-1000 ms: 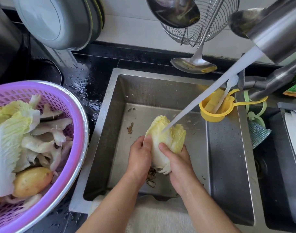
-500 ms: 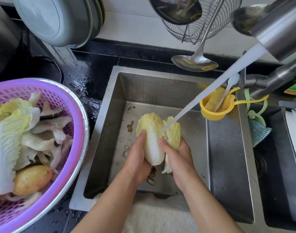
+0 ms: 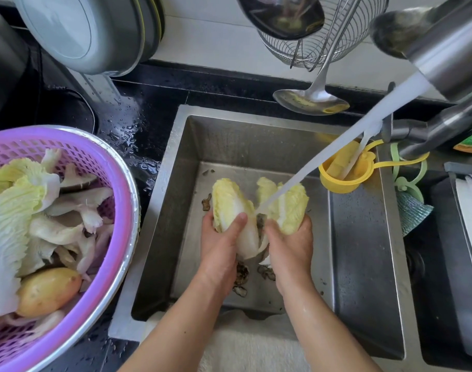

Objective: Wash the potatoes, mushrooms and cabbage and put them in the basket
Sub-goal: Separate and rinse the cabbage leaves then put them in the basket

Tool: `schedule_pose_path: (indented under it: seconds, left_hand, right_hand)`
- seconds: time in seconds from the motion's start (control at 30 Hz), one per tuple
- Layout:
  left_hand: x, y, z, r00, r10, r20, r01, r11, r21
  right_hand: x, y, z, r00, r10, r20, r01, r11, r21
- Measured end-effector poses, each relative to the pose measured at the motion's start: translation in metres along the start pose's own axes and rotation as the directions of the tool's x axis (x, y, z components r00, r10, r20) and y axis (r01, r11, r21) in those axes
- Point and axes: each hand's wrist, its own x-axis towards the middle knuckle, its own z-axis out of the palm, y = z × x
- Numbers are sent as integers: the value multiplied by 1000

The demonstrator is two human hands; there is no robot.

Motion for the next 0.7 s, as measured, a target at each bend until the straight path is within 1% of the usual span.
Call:
schedule_pose_path:
  seconds: [0.07, 0.1, 0.2, 0.27, 0.3, 0.33, 0.4, 0.47, 0.5, 0.53, 0.57, 0.63, 0.7]
  left_hand:
    - [4, 0, -1, 998, 24, -52, -27, 998, -54]
    - [4, 0, 0, 997, 36, -62, -40, 997, -71]
    - [3, 0, 2, 995, 67, -71, -70, 997, -43]
    - [1, 0, 3, 996, 78, -53, -79, 997, -20]
    - [1, 1, 4, 994, 86, -66, -87, 996, -9]
    - [0, 2, 4, 990, 96, -100, -97, 995, 3]
    - [0, 7, 5, 979, 100, -176, -106, 994, -23]
    - [1, 12, 4, 972, 66, -226, -92, 990, -104]
    - [2, 15, 2, 973, 28, -228, -69, 983, -173]
    - [1, 19, 1, 979, -26, -201, -25, 968, -249]
    - [0, 23, 1, 985, -99, -143, 48, 944, -327]
    - [-6, 27, 1, 972, -235, -2, 215, 893, -395]
    - [-11, 27, 4, 956, -279, 94, 293, 866, -406]
  right_hand:
    - [-1, 2, 1, 993, 76, -95, -68, 994, 84]
    - [-3, 1, 3, 988, 120, -100, -105, 984, 145]
    - [-10, 4, 17, 963, 268, -11, -254, 926, 278]
    - [-12, 7, 28, 933, 358, 45, -348, 859, 376]
    - [-12, 8, 32, 917, 394, 59, -380, 823, 423]
    - [-12, 8, 35, 906, 420, 57, -399, 799, 450]
    - [-8, 6, 32, 897, 441, 17, -399, 794, 458]
    - [-2, 1, 16, 888, 453, -80, -371, 807, 459]
    - [2, -1, 4, 880, 459, -120, -362, 814, 455]
    - [6, -2, -7, 878, 460, -130, -363, 818, 446]
    - [9, -3, -18, 881, 463, -97, -377, 810, 450]
    - [11, -3, -34, 879, 474, 50, -441, 768, 465]
    - [10, -6, -41, 862, 477, 171, -500, 748, 437]
